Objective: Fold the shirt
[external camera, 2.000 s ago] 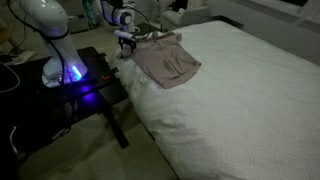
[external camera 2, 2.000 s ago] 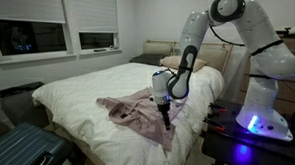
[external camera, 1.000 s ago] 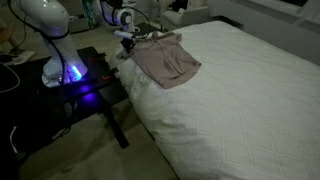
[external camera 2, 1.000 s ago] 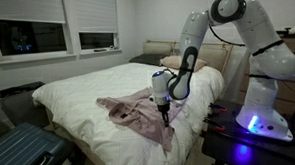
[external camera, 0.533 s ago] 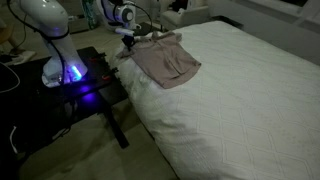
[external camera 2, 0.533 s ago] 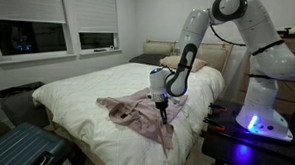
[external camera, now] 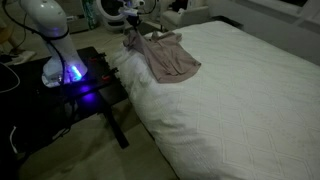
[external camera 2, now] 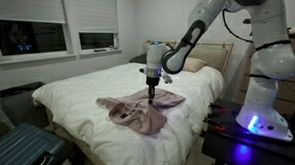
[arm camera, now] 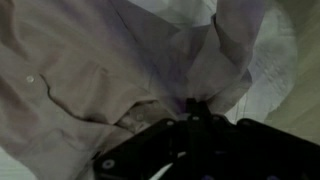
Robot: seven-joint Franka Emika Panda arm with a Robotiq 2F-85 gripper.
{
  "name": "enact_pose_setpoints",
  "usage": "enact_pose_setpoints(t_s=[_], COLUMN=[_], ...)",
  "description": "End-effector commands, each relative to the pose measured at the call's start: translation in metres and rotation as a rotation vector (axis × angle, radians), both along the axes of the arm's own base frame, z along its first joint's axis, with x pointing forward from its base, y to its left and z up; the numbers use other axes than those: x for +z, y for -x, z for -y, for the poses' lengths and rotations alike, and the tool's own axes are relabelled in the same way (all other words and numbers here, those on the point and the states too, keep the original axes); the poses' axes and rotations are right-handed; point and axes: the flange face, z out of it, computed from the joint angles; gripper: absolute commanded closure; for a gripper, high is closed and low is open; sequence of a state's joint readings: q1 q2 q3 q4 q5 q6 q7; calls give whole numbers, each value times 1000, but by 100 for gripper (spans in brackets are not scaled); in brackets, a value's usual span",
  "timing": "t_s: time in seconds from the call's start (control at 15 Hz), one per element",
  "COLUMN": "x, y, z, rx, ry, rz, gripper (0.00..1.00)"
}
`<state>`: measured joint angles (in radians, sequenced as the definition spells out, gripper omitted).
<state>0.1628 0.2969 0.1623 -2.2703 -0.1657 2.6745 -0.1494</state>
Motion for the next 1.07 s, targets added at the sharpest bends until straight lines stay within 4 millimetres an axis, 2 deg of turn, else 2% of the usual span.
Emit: enact_pose_setpoints(t_s=[0.0, 0.27, 0.47, 0.67, 1.0], x=[55, 98, 115, 121, 113], y=[-15, -45, -71, -101, -149], z=[1, 7, 14, 20, 31], rx=[-36, -83, -136, -204, -326], ry=[-60, -106, -158, -183, -157], rz=[105, 249, 371, 470, 548], gripper=[100, 100, 100, 100, 100])
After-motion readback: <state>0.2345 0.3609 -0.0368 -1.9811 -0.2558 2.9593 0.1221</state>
